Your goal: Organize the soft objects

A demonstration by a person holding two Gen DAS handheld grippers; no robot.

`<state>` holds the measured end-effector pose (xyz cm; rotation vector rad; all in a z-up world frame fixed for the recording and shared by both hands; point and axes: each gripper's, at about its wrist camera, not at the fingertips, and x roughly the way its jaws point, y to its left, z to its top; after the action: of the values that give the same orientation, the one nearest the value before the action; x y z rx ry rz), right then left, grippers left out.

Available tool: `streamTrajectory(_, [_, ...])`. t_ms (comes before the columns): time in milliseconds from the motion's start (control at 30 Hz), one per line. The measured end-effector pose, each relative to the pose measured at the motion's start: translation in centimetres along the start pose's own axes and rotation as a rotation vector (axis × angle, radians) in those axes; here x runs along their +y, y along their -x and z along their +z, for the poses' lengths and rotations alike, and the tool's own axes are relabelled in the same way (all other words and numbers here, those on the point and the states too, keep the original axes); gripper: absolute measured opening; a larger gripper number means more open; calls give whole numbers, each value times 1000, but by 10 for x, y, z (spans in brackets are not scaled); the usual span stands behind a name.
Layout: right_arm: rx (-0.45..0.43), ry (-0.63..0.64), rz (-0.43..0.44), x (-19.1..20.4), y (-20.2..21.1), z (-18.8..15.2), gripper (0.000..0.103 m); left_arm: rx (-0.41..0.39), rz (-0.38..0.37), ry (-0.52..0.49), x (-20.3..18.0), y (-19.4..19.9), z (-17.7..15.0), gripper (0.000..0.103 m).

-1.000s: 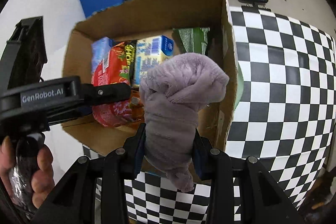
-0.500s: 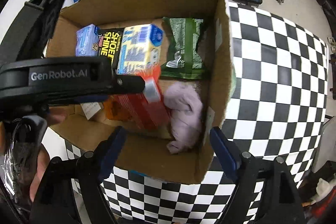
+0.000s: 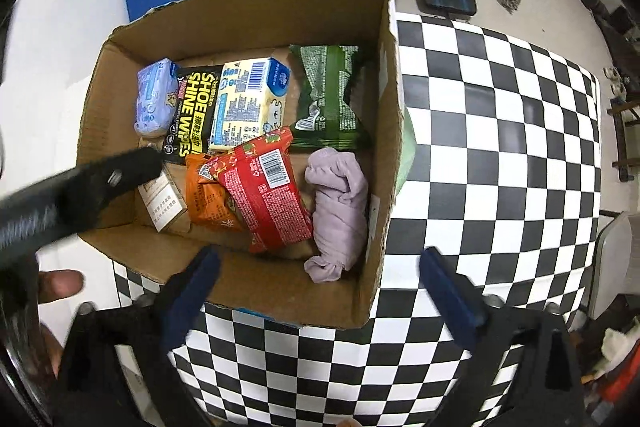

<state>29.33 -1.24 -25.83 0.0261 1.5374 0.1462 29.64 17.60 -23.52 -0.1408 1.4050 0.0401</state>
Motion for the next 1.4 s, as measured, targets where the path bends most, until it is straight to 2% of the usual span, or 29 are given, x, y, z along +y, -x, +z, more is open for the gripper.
streamTrajectory(100, [-23, -16, -11, 0, 2, -5, 103, -71, 50, 1, 7, 9, -12, 103])
streamTrajectory(400, [-83, -38, -70, 0, 12, -20, 103, -111, 82, 0, 15, 17, -28, 103])
streamTrajectory(567, [-94, -47, -77, -1, 16, -22, 103, -128, 73, -8, 12, 29, -36, 103])
streamTrajectory(700, [-126, -56, -65, -3, 33, -28, 103, -187, 54, -16, 7, 65, -51, 103])
streamTrajectory(867, [-242, -46, -40, -3, 99, -62, 103, -306, 45, -43, -5, 136, -80, 103])
streamTrajectory(1033, [-350, -35, -20, -3, 171, -106, 103, -382, 28, -49, -12, 197, -113, 103])
streamTrajectory(1167, [-436, -27, -34, -2, 221, -141, 103, -411, 33, -49, -15, 227, -133, 103])
streamTrajectory(1400, [-517, -25, -79, 3, 273, -182, 103, -427, 31, -48, -16, 262, -161, 103])
